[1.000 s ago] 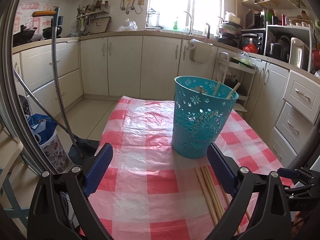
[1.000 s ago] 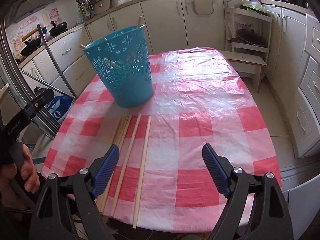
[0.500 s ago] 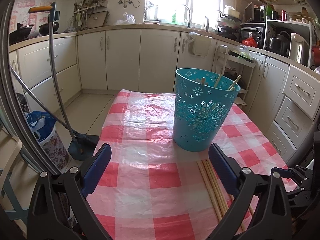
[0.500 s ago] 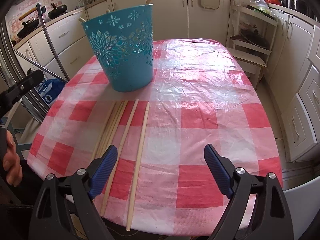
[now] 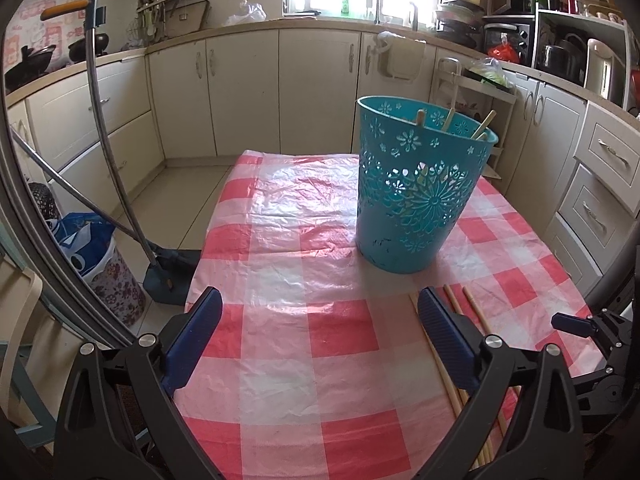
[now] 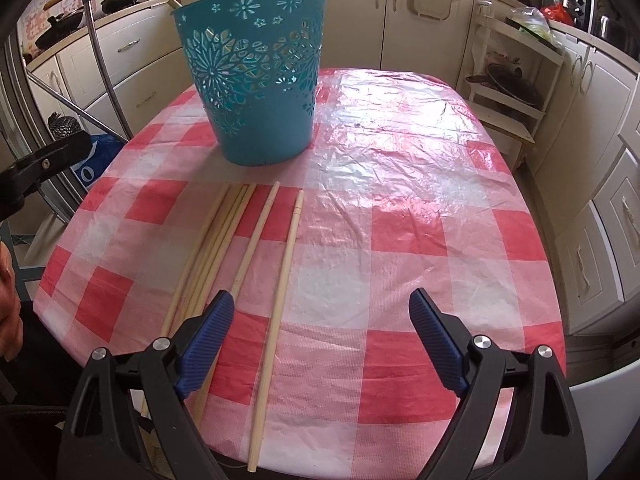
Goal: Organize utensils
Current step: 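Move both grippers back down to the remaining wooden sticks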
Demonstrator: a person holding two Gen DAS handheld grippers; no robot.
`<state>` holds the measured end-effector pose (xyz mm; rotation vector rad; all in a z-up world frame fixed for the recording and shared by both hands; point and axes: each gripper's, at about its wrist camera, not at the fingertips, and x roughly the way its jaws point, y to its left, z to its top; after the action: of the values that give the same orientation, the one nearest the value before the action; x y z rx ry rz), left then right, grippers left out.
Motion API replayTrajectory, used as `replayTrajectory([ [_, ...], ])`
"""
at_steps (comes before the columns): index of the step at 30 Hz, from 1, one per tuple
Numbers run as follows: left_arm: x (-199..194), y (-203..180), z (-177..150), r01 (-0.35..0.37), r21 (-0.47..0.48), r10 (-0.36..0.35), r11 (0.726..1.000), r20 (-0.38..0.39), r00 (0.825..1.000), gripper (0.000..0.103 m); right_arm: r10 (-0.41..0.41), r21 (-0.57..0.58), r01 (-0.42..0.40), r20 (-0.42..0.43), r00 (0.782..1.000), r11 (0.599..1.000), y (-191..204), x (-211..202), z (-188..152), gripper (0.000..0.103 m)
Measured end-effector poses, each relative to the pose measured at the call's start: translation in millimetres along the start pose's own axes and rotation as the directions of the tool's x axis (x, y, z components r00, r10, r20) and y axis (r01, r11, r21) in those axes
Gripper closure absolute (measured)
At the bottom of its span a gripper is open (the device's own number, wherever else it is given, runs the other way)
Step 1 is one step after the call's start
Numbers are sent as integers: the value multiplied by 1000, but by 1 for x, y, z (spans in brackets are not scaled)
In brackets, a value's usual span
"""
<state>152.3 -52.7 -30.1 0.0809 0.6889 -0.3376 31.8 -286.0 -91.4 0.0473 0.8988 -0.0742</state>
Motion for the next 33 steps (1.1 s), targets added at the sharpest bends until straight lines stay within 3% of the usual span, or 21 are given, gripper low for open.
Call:
replayTrajectory([
  [5, 7, 1, -3, -5, -8, 5, 1000, -27, 1000, 9, -1, 0, 1, 0, 1000, 1000, -4, 5, -3, 18],
  [11, 17, -2, -6, 0, -8, -1, 1000, -60, 998, 9, 26, 15, -26, -6, 1000, 1000, -9, 13, -6, 37],
  [16, 29, 1, -9, 7, -45, -11, 999, -107, 994, 9, 42, 26, -42, 6, 999, 999, -9, 17, -6, 38],
  [29, 38, -7, -13, -4, -21, 1, 1000, -127, 992, 9, 39, 55, -40, 27, 999, 998, -17, 17, -3, 39],
  [33, 39, -1, -12, -2, -48, -5, 999, -135, 991, 9, 62, 62, -64, 34, 997, 996, -18, 15, -4, 55],
])
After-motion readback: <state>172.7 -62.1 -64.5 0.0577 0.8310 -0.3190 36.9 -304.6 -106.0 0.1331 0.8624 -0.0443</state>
